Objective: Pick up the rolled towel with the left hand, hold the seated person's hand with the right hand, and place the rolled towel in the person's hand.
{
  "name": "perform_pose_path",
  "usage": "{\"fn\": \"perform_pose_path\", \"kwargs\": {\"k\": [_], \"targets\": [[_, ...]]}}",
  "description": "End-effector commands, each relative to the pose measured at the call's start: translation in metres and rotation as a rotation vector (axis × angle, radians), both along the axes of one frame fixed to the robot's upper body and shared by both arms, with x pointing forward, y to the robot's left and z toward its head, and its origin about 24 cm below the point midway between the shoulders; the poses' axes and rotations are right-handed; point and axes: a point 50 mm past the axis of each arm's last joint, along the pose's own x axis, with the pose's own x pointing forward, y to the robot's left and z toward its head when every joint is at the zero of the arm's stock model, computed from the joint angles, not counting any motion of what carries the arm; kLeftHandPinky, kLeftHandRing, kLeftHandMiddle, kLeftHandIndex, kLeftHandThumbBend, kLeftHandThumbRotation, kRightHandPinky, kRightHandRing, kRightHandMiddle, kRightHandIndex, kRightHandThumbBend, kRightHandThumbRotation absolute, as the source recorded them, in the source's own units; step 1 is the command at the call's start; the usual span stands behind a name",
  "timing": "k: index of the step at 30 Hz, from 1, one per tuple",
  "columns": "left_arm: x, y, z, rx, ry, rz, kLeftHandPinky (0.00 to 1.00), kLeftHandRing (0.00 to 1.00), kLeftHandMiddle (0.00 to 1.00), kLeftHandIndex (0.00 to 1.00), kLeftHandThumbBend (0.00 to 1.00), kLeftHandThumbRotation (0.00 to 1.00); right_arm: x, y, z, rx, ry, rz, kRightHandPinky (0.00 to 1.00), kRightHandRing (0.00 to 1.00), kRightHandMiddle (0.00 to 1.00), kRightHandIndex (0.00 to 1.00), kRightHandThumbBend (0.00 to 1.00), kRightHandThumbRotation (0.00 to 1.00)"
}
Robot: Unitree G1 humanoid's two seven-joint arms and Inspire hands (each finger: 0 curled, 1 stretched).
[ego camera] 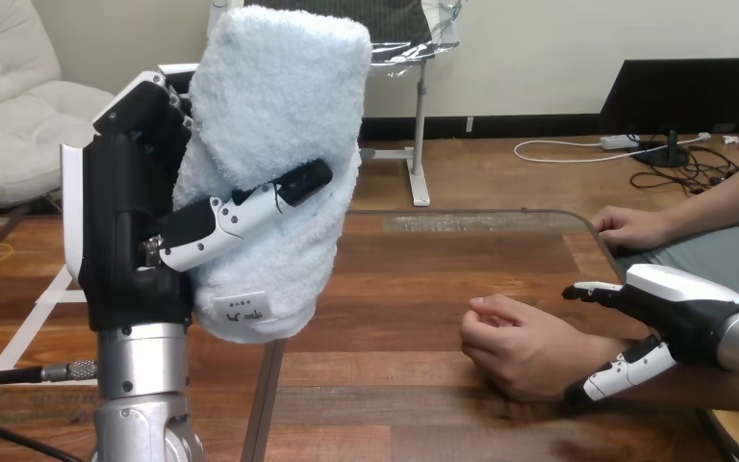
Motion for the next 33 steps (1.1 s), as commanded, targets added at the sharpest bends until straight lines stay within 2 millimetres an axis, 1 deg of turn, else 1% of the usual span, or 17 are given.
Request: {"fn": "perform_pose_path", "kwargs": {"k": [1,17,24,33], "targets": [[0.005,-0.006,0.018,0.0,-0.092,-0.019,0.14,0.2,0.27,0.37,0.55,0.0,0.011,-0.004,0.026,0.007,-0.11,-0.011,0.99,0.95,0.95,0.95,1.0,0.48],[0.005,-0.006,0.019,0.003,-0.092,-0.018,0.14,0.2,0.27,0.37,0.55,0.0,0.015,-0.006,0.038,0.045,-0.142,-0.03,0.9,0.93,0.93,0.94,1.0,0.46],[0.005,-0.006,0.019,0.002,-0.097,-0.023,0.14,0.2,0.27,0.37,0.54,0.0,0.015,-0.008,0.042,0.026,-0.138,-0.036,0.89,0.93,0.94,0.94,1.0,0.43],[0.004,-0.006,0.019,0.007,-0.096,-0.02,0.14,0.2,0.27,0.37,0.54,0.0,0.015,-0.009,0.045,-0.013,-0.123,-0.03,0.85,0.94,0.94,0.94,1.0,0.44]]}}
